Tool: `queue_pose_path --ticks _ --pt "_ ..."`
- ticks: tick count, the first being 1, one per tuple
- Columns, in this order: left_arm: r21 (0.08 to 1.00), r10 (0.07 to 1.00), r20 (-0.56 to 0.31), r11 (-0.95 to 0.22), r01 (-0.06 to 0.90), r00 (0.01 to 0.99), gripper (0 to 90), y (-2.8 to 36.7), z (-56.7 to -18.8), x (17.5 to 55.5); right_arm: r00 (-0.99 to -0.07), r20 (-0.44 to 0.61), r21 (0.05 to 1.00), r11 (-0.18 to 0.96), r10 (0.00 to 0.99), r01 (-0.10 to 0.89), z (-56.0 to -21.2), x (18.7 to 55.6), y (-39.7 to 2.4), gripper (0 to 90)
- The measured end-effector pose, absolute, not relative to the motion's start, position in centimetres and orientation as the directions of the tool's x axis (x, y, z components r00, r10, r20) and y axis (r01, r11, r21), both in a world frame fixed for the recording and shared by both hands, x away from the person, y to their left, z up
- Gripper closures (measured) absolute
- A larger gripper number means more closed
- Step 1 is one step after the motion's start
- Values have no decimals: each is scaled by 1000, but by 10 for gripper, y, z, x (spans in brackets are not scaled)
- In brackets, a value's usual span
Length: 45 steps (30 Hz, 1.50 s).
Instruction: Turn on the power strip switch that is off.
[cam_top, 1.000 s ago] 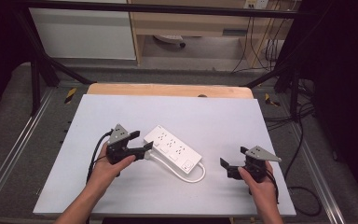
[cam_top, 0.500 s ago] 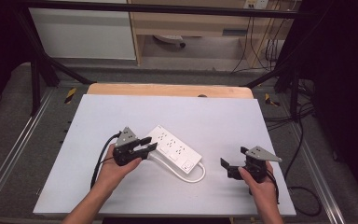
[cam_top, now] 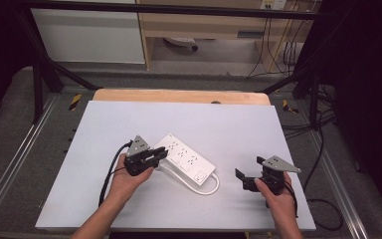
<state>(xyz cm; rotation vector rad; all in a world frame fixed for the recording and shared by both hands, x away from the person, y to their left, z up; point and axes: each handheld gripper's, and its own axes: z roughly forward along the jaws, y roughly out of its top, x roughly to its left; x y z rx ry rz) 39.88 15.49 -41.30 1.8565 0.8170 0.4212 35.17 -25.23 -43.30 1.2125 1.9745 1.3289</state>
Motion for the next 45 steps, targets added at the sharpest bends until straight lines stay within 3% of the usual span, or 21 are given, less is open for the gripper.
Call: queue_pose_path --ticks 11,45 --pt "903 705 -95 -236 358 703 886 153 -419 405 -503 90 902 143 859 407 -433 352 -252 34" --pt "871 723 -89 -277 405 685 900 142 -446 426 -506 91 905 141 858 402 -431 351 -254 34"
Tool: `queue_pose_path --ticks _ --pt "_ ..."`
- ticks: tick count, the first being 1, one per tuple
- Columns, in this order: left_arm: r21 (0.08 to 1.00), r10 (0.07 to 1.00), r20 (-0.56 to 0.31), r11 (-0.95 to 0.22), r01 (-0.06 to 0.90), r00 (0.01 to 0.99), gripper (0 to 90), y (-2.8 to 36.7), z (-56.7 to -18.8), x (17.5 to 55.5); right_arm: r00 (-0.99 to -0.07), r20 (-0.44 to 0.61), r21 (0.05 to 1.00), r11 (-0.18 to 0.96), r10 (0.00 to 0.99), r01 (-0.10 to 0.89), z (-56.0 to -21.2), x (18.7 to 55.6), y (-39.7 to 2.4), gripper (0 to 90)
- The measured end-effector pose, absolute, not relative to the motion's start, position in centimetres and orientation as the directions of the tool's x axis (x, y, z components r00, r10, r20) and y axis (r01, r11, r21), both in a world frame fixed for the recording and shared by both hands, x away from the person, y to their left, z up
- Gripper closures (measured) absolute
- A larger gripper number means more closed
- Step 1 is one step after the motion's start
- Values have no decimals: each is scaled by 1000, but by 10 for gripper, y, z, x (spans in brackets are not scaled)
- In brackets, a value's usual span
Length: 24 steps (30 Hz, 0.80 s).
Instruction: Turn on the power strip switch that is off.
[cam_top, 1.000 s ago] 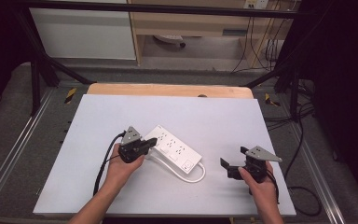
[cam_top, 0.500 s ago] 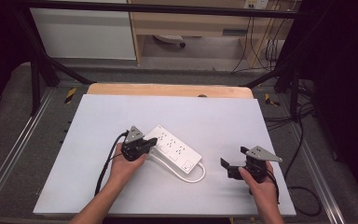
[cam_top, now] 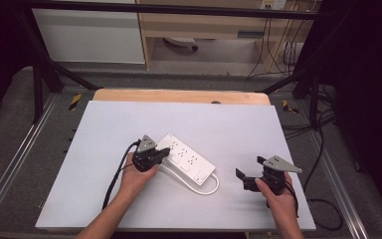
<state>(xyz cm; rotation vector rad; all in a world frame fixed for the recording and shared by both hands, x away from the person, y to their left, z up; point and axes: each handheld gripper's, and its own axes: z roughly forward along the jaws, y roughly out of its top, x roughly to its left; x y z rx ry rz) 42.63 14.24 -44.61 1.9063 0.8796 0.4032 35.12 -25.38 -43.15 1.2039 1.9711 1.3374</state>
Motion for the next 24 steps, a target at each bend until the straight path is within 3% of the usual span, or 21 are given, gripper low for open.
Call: queue_pose_path --ticks 24 --pt "869 725 -82 -284 406 684 900 141 -450 430 -505 94 905 137 858 402 -431 351 -255 34"
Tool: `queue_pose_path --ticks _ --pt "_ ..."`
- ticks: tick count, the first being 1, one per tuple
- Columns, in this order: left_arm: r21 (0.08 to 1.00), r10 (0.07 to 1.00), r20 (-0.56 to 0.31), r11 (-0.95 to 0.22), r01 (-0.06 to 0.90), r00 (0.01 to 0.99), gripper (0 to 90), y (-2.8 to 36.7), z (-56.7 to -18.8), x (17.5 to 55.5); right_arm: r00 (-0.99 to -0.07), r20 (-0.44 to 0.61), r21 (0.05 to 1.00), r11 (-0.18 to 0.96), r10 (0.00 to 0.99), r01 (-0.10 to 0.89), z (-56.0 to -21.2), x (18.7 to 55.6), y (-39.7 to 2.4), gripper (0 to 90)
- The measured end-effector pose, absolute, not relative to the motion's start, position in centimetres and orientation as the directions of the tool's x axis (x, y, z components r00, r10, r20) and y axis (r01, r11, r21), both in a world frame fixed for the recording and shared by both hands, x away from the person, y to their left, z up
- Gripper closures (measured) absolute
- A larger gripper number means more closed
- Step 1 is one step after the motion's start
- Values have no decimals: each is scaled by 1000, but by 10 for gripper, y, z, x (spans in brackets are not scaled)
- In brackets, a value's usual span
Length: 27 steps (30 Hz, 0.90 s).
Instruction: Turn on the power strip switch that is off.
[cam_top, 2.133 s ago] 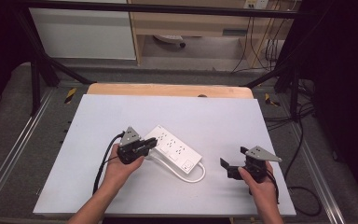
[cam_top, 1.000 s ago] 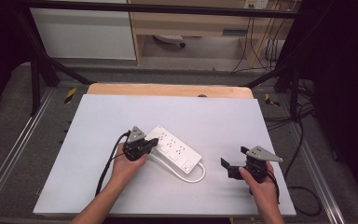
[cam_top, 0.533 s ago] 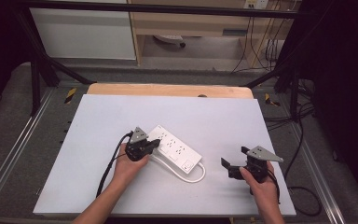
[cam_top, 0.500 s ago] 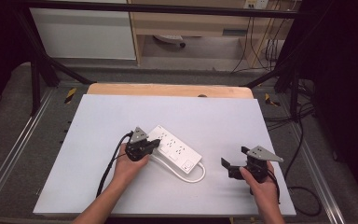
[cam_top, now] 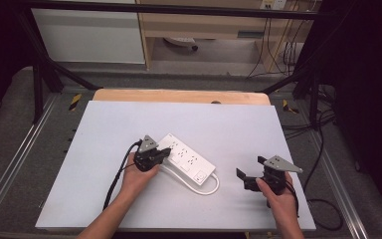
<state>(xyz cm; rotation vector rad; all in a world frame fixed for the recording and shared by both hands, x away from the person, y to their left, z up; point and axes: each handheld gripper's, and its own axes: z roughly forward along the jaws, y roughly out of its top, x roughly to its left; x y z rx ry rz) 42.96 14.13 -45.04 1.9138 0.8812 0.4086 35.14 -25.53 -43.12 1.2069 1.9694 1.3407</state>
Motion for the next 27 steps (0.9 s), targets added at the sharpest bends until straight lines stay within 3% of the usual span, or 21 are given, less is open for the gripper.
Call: queue_pose_path --ticks 27 --pt "868 724 -88 -281 410 684 900 142 -451 431 -507 97 905 137 857 404 -431 352 -255 34"
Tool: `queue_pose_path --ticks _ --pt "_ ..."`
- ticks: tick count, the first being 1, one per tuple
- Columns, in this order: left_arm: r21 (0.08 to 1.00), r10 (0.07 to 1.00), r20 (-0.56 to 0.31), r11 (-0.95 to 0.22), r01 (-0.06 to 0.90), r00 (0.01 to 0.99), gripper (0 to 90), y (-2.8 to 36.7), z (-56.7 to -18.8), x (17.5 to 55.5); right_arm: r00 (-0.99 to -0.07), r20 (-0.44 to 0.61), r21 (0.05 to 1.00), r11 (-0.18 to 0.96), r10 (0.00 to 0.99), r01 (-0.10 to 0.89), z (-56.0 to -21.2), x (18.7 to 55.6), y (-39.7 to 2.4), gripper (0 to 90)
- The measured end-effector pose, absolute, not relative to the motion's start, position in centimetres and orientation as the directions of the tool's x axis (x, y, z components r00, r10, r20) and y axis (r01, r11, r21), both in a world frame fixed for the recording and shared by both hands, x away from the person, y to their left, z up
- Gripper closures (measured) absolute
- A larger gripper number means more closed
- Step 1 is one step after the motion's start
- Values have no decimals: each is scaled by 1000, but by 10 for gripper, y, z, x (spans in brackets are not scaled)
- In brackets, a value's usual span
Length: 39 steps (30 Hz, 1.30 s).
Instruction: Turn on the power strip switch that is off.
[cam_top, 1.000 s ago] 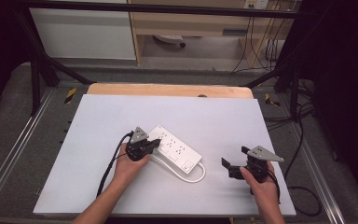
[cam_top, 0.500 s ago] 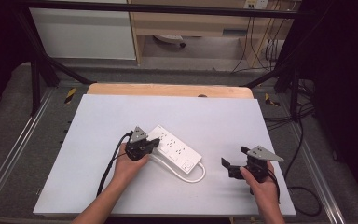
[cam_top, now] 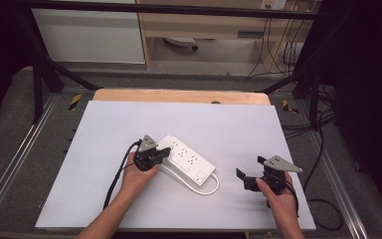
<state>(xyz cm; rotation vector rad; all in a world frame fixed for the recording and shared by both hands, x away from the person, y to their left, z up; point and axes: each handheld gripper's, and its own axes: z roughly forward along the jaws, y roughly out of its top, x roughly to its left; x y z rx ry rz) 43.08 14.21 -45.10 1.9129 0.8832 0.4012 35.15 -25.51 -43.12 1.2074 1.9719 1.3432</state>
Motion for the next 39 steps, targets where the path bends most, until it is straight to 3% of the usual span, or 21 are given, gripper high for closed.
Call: queue_pose_path --ticks 9,13,39 --pt "864 711 -101 -284 415 696 900 140 -453 431 -508 97 905 137 856 403 -431 352 -255 34" --pt "860 701 -57 -327 391 711 900 133 -452 428 -507 98 904 136 856 405 -431 352 -255 34" --pt "879 704 -74 -289 380 707 900 136 -446 428 -504 97 905 135 858 403 -431 351 -256 34"
